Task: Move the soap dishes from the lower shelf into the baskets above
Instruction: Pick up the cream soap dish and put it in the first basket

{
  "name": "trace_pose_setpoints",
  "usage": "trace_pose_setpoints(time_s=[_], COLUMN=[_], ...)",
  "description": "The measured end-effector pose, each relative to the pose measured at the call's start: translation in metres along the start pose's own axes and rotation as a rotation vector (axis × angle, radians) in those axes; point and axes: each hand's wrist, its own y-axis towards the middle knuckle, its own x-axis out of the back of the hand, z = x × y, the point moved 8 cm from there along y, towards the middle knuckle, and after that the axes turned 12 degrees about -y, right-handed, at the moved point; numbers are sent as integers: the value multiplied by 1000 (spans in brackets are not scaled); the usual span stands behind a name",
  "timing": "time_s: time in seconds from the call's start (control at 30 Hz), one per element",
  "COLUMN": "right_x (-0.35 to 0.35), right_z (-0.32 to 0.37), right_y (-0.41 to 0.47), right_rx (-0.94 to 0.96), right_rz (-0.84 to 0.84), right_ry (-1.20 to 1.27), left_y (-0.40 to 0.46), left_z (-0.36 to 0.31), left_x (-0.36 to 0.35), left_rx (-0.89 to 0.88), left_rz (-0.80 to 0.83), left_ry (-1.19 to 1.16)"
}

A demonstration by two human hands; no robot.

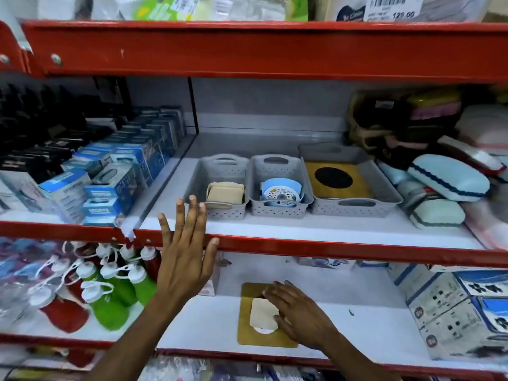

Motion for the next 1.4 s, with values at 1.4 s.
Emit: trace_pose_setpoints(time_s=[1.4], right_x=[155], right_z=[18], right_y=[-7], right_rx=[33], right_rz=[-648], right_ry=[135], left_y=[-2], left_z=[8], left_x=[-13], left_rx=[71], left_rz=[4], left_ry=[42])
